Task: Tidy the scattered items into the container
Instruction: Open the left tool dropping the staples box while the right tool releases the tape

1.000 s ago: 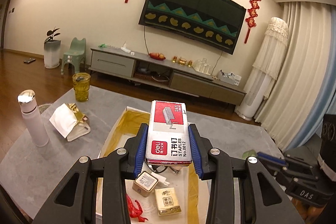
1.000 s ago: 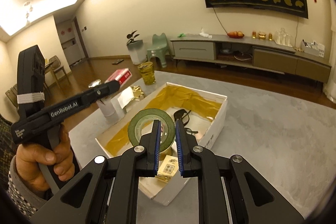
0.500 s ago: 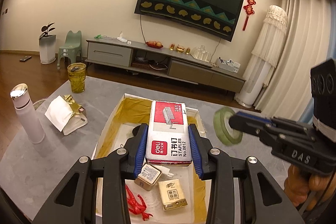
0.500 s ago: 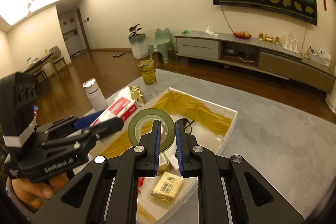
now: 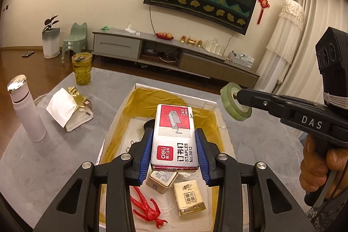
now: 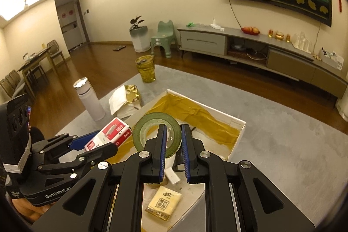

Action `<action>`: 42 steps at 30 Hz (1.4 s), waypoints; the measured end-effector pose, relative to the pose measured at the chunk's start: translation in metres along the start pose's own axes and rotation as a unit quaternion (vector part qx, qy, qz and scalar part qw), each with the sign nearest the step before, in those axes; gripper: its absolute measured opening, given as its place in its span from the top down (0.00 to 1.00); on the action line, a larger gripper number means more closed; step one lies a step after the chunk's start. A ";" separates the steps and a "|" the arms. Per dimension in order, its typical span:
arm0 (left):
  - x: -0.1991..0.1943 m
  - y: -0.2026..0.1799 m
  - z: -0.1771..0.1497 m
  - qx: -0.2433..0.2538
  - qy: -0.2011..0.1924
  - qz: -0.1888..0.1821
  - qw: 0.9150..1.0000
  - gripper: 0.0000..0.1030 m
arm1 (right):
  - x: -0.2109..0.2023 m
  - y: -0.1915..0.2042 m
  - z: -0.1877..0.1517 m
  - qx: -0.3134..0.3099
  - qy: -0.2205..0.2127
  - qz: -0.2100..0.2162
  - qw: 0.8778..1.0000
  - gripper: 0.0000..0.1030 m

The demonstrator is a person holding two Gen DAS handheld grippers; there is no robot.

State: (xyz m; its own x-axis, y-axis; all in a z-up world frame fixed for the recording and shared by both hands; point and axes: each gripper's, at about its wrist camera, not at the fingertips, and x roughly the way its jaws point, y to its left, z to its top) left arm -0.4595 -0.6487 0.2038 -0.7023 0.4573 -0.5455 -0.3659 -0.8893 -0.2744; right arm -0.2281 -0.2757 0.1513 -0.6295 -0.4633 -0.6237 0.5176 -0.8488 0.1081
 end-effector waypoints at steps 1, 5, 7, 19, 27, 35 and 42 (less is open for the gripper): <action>0.002 0.002 0.000 0.000 0.003 0.000 1.000 0.62 | 0.005 -0.002 0.001 0.002 0.005 0.000 1.000 0.86; 0.008 0.004 -0.002 0.010 0.017 -0.007 1.000 0.62 | 0.028 -0.011 0.005 0.010 0.023 -0.001 1.000 0.86; 0.010 0.002 -0.004 0.022 0.025 -0.009 0.999 0.62 | 0.039 -0.014 0.007 0.012 0.031 -0.001 0.999 0.86; 0.025 -0.015 -0.013 0.080 0.063 -0.018 0.995 0.62 | 0.101 -0.037 0.017 0.021 0.080 -0.010 0.996 0.86; 0.048 -0.018 -0.018 0.077 0.096 -0.013 0.992 0.35 | 0.138 -0.052 0.009 0.016 0.113 -0.032 0.993 0.57; 0.028 0.017 -0.003 -0.012 0.046 0.003 0.999 0.34 | 0.112 -0.058 -0.003 0.025 0.111 -0.023 0.993 0.57; 0.015 0.035 0.004 -0.042 0.022 0.014 0.999 0.34 | 0.079 -0.051 -0.008 0.003 0.114 -0.019 0.993 0.57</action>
State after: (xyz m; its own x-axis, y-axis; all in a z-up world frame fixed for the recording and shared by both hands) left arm -0.4849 -0.6728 0.1898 -0.6834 0.4338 -0.5871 -0.2937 -0.8997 -0.3229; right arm -0.2996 -0.2670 0.0898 -0.5010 -0.3618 -0.7862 0.4921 -0.8664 0.0851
